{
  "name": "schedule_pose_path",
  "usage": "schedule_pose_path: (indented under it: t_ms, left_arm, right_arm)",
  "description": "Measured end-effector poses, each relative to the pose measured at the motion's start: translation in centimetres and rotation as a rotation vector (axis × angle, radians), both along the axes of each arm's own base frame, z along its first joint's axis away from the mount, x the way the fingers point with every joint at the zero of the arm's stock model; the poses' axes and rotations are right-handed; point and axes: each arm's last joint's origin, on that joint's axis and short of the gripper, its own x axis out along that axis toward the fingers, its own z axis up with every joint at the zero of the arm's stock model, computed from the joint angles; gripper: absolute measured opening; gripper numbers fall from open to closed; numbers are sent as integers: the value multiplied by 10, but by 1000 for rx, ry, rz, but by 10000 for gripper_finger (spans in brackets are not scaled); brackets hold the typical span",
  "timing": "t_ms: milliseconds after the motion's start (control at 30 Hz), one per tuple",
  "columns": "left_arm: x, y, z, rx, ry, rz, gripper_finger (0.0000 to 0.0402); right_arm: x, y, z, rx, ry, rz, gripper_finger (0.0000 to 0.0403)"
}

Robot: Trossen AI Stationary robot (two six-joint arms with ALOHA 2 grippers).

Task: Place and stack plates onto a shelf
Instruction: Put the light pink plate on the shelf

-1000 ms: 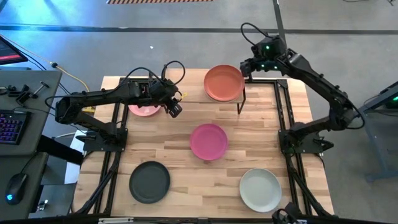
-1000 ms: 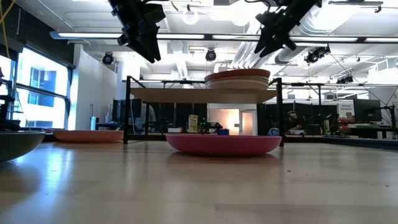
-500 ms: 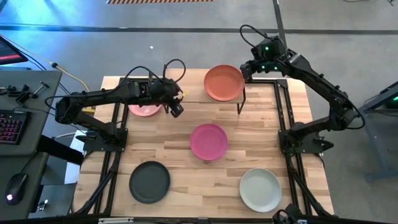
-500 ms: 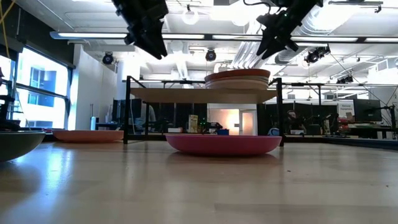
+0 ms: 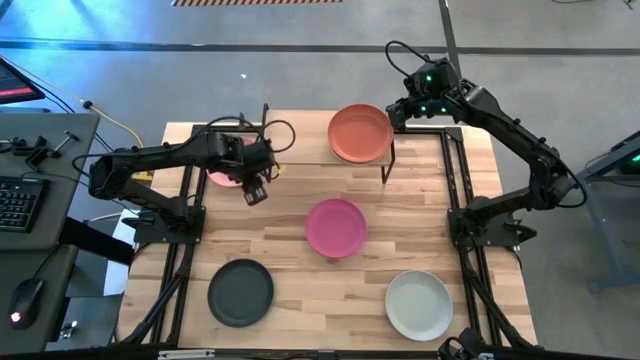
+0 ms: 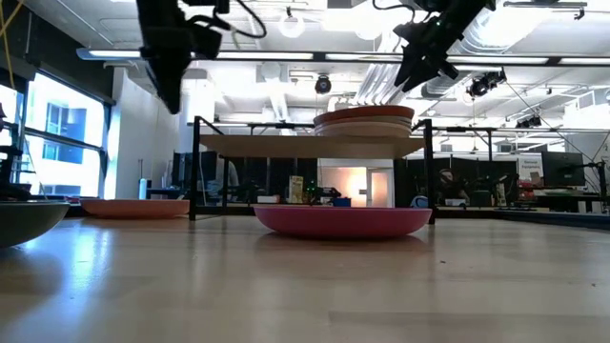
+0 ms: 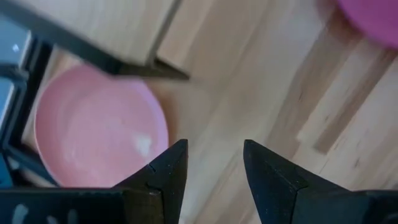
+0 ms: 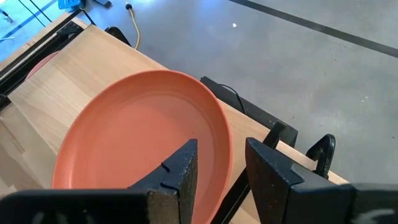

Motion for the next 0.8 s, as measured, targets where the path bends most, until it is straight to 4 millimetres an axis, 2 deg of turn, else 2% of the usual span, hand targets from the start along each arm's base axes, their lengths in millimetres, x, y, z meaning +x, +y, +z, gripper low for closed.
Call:
schedule_pose_path:
  t_ms: [233, 533, 800]
  left_arm:
    - [-11, -4, -8, -24, 88, -3, 147]
    - [-36, -6, -64, -21, 199, 17, 147]
    - [-51, 2, -95, -7, 246, -6, 147]
  right_arm:
    - [0, 0, 0, 0, 0, 0, 114]
    - [-1, 1, -1, 11, 11, 1, 114]
    - [-2, 2, -3, 33, 31, 1, 114]
